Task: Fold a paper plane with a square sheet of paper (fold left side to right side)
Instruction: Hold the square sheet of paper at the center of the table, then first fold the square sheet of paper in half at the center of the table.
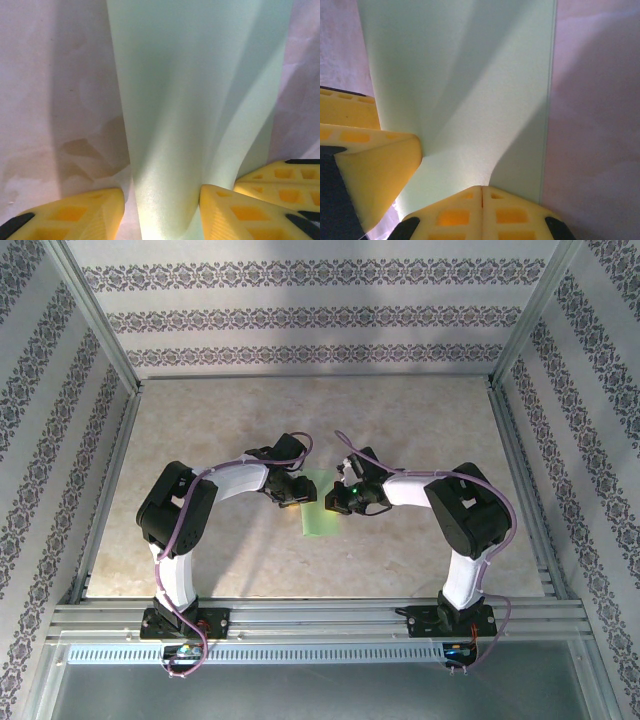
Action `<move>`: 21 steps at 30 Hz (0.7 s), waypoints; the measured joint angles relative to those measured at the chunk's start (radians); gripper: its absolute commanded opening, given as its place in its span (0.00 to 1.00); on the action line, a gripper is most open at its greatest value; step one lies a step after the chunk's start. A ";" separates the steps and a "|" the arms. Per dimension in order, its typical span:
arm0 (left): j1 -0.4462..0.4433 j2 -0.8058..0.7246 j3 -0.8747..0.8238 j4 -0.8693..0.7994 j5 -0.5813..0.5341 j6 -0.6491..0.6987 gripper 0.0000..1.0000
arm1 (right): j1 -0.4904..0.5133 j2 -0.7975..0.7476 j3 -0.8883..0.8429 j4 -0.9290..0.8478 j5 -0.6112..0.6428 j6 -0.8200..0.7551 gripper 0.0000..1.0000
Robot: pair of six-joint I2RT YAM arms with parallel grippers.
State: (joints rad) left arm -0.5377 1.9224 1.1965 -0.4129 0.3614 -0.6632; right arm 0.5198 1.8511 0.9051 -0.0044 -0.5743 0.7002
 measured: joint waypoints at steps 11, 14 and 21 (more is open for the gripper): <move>-0.005 -0.047 -0.035 0.035 -0.006 0.019 0.60 | 0.000 0.003 0.001 -0.003 0.000 -0.019 0.00; 0.008 -0.098 -0.074 0.037 -0.029 0.035 0.61 | 0.000 0.004 0.003 -0.006 0.000 -0.023 0.00; 0.072 -0.319 -0.173 0.103 -0.020 0.082 0.46 | 0.000 0.007 0.010 -0.015 0.000 -0.027 0.00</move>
State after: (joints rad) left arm -0.4652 1.6035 1.0233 -0.3103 0.3412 -0.5816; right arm 0.5198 1.8580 0.9146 -0.0196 -0.5743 0.6735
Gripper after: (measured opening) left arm 0.518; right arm 0.055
